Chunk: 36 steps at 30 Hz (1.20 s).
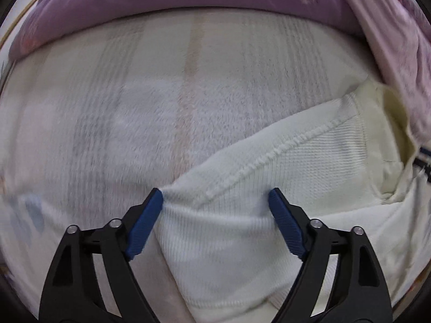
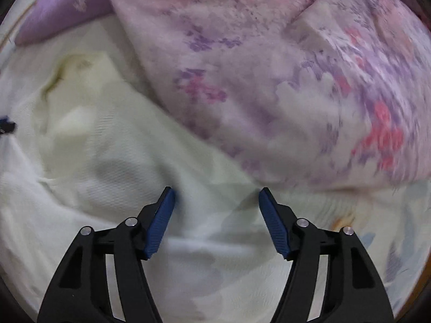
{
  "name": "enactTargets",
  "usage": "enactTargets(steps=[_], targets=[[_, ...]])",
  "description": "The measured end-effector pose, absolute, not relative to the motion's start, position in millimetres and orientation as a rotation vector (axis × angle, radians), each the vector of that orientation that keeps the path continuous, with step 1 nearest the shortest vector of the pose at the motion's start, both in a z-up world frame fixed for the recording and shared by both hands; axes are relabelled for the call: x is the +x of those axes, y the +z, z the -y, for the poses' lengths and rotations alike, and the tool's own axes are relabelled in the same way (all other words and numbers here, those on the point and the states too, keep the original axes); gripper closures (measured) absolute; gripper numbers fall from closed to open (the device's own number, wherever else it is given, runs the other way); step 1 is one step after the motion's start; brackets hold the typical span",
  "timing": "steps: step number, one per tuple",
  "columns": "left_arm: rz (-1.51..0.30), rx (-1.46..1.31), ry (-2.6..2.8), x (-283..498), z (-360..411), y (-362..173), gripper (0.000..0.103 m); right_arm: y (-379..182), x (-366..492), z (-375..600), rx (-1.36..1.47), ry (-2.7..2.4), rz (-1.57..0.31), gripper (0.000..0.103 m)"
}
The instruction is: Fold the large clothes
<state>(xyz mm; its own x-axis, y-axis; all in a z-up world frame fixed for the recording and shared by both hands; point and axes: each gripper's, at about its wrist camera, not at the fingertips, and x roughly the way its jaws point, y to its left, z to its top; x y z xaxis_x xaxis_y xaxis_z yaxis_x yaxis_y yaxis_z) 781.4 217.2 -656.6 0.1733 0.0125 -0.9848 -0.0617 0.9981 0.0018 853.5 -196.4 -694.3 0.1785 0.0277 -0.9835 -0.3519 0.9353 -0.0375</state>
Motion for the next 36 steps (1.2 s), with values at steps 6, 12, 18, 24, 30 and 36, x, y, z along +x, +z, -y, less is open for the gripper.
enactTargets(steps=[6, 12, 18, 24, 30, 36], targets=[[-1.411, 0.018, 0.029, 803, -212, -673, 0.013, -713, 864, 210, -0.24, 0.314, -1.395, 0.021], [-1.368, 0.03, -0.031, 804, -208, -670, 0.042, -715, 862, 221, -0.211, 0.317, -1.397, 0.024], [-1.348, 0.108, -0.03, 794, -187, -664, 0.091, -706, 844, 221, -0.172, 0.329, -1.418, 0.07], [-1.229, 0.141, -0.003, 768, -175, -628, 0.096, -679, 810, 201, -0.284, 0.323, -1.327, 0.096], [-1.125, 0.101, -0.015, 729, -175, -569, 0.096, -619, 748, 222, -0.182, 0.33, -1.175, 0.096], [-1.096, 0.054, -0.014, 661, -159, -526, 0.096, -581, 672, 235, -0.131, 0.385, -1.134, 0.096]])
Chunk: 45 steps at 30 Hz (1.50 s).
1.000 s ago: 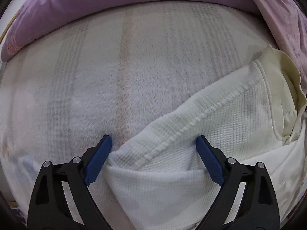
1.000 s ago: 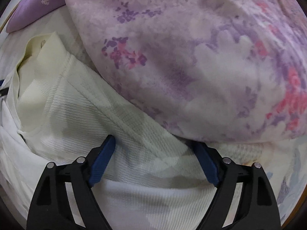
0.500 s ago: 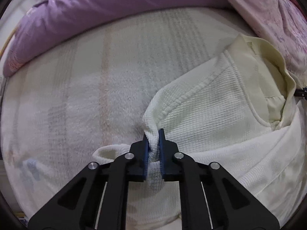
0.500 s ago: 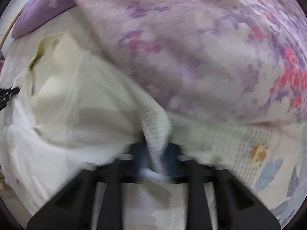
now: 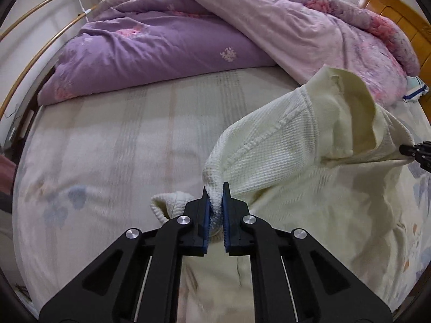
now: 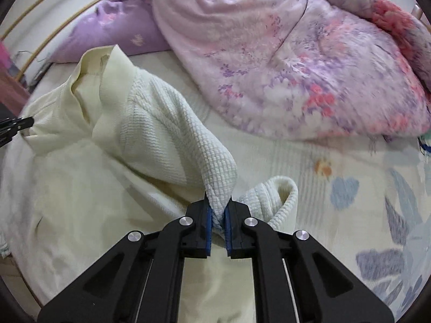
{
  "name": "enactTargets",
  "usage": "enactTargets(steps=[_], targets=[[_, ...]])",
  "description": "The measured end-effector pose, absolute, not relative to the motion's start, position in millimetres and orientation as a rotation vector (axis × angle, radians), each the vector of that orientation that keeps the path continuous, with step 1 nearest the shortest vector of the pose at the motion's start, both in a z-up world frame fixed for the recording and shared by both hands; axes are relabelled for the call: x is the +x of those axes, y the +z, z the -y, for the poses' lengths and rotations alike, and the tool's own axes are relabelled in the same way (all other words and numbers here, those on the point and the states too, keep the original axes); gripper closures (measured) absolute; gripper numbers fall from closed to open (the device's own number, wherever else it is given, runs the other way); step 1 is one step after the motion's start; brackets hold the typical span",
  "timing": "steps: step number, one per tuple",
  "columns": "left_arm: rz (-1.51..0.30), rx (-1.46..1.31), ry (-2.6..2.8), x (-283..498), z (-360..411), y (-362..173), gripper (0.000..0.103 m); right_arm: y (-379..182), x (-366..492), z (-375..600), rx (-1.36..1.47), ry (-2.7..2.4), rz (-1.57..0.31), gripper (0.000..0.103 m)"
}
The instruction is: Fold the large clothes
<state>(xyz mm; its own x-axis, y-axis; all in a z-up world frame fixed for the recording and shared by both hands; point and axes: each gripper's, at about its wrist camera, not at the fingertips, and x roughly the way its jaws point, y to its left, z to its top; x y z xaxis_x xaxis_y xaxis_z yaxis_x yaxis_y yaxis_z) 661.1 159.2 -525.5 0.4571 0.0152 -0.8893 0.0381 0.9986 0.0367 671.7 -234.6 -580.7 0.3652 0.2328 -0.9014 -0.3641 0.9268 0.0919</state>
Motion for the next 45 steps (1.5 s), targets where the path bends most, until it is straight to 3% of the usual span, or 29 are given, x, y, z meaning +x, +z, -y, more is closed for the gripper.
enactTargets(steps=[8, 15, 25, 45], targets=[[-1.106, -0.032, 0.06, 570, -166, -509, 0.096, -550, 577, 237, -0.104, 0.417, -1.117, 0.096], [-1.101, -0.118, 0.141, 482, -166, -500, 0.096, -556, 515, 250, -0.067, 0.399, -1.142, 0.096], [-1.28, -0.145, 0.143, 377, -155, -565, 0.096, -602, 424, 238, -0.145, 0.353, -1.27, 0.096], [-1.399, -0.127, 0.036, 323, -169, -605, 0.092, -642, 341, 243, -0.022, 0.255, -1.353, 0.092]])
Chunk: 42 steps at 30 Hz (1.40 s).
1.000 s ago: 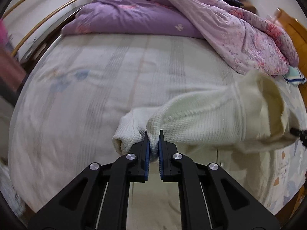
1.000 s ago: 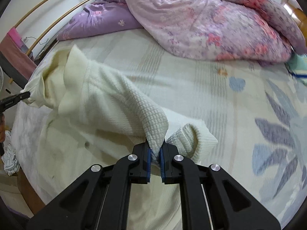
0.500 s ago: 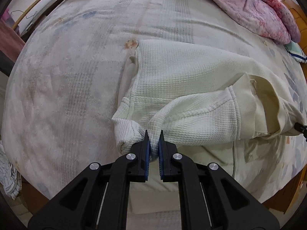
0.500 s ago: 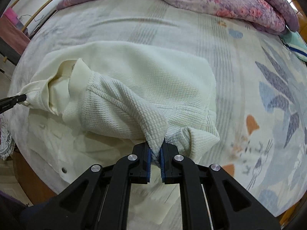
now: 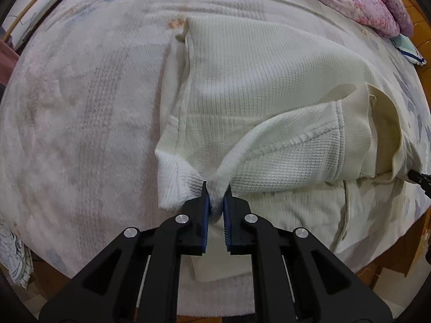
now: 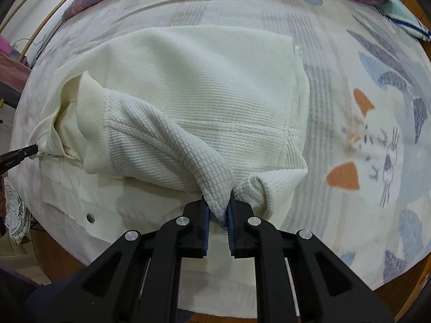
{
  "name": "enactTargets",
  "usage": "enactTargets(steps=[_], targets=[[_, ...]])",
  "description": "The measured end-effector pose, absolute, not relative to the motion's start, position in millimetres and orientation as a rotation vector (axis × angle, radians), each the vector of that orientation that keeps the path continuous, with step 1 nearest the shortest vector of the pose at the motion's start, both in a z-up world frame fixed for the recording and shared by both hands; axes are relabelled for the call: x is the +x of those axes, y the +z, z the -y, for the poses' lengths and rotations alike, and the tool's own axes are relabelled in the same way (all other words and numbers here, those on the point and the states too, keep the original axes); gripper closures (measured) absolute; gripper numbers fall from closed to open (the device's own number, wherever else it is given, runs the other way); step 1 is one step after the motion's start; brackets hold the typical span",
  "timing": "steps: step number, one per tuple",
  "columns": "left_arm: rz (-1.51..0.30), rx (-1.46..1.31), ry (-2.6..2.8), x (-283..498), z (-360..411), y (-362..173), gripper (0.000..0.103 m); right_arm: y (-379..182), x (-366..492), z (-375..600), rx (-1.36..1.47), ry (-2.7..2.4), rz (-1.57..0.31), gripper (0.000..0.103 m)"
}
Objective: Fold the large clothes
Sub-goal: 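Lift the hem with both tools and fold it toward the collar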
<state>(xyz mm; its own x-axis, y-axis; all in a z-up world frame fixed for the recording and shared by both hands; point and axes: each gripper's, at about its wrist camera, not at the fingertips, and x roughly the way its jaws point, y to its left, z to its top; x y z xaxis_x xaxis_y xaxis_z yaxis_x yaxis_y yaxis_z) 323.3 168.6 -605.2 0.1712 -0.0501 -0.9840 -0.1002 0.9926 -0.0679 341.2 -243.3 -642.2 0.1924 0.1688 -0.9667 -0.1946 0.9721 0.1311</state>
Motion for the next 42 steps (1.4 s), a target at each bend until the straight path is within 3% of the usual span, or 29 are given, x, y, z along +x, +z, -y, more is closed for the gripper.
enactTargets(steps=[3, 4, 5, 6, 7, 14, 18, 23, 35, 42], targets=[[-1.401, -0.181, 0.038, 315, -178, -600, 0.078, -637, 336, 244, -0.015, 0.257, -1.366, 0.083], [-1.403, -0.22, 0.045, 310, -184, -595, 0.064, -634, 333, 245, -0.001, 0.261, -1.37, 0.075], [-1.399, -0.244, 0.05, 307, -187, -590, 0.057, -631, 331, 248, 0.014, 0.264, -1.377, 0.069], [-1.387, -0.28, 0.055, 304, -192, -585, 0.057, -625, 328, 251, 0.034, 0.258, -1.372, 0.06], [-1.371, -0.321, 0.063, 300, -197, -578, 0.057, -620, 326, 256, 0.068, 0.266, -1.366, 0.059], [-1.283, -0.395, 0.062, 332, -192, -549, 0.057, -584, 351, 250, 0.254, 0.284, -1.28, 0.059], [-1.291, -0.384, 0.009, 377, -161, -556, 0.057, -604, 404, 226, 0.293, 0.224, -1.291, 0.059], [-1.442, -0.348, 0.005, 412, -132, -602, 0.053, -638, 427, 203, 0.311, 0.217, -1.372, 0.059], [-1.602, -0.402, -0.028, 298, -147, -618, 0.054, -670, 313, 212, 0.29, 0.322, -1.666, 0.063], [-1.561, -0.716, 0.121, 280, -174, -617, 0.053, -647, 307, 243, 0.467, 0.199, -1.6, 0.062]])
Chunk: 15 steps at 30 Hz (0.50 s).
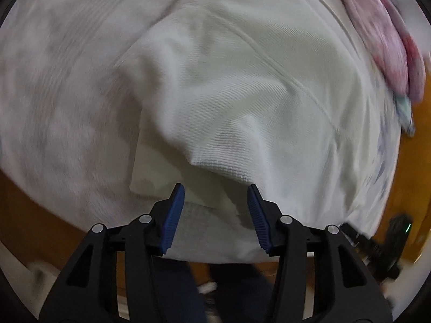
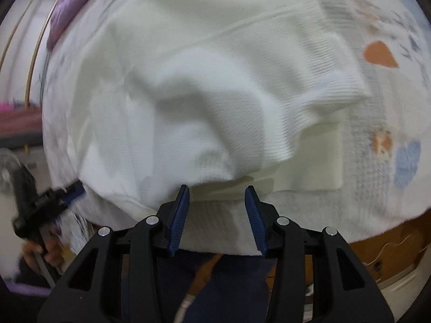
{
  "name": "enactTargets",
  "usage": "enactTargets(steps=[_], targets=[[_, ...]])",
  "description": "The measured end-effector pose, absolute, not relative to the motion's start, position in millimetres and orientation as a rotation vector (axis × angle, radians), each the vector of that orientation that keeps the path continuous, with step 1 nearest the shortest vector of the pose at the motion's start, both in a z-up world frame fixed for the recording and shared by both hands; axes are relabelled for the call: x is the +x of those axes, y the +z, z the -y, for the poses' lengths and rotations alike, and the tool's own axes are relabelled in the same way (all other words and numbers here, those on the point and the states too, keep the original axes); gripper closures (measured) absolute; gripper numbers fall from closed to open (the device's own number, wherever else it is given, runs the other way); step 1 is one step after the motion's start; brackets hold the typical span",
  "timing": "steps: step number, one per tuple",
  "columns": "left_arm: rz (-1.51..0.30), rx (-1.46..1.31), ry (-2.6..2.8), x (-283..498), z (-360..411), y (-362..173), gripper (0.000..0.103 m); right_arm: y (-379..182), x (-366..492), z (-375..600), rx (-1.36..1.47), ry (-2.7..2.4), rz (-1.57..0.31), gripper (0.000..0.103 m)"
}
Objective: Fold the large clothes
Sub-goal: 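Lift the hem with both tools and fold it toward the collar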
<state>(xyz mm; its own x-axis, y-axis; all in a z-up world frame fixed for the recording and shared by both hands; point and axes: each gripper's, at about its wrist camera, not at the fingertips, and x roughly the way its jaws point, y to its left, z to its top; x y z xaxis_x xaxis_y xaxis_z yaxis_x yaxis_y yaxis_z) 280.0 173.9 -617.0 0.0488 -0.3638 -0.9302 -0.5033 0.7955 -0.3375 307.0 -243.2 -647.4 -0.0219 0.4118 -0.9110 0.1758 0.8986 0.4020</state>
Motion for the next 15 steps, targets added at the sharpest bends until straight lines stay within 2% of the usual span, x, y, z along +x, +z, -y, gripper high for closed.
enactTargets(steps=[5, 8, 9, 10, 11, 15], targets=[[-1.577, -0.84, 0.227, 288, -195, -621, 0.053, -644, 321, 276, 0.639, 0.095, -1.611, 0.054], [-1.586, -0.829, 0.274, 294, -193, -619, 0.051, -654, 325, 293, 0.82, 0.037, -1.63, 0.053], [-1.583, -0.843, 0.263, 299, -188, -619, 0.049, -657, 326, 294, 0.86, 0.02, -1.638, 0.053], [-1.589, -0.852, 0.261, 306, -180, -621, 0.041, -663, 328, 295, 0.922, -0.004, -1.643, 0.053], [-1.603, -0.852, 0.27, 309, -173, -623, 0.038, -668, 330, 294, 0.971, -0.022, -1.65, 0.052], [-1.66, -0.878, 0.29, 319, -157, -638, 0.038, -689, 329, 289, 1.082, -0.119, -1.68, 0.051]])
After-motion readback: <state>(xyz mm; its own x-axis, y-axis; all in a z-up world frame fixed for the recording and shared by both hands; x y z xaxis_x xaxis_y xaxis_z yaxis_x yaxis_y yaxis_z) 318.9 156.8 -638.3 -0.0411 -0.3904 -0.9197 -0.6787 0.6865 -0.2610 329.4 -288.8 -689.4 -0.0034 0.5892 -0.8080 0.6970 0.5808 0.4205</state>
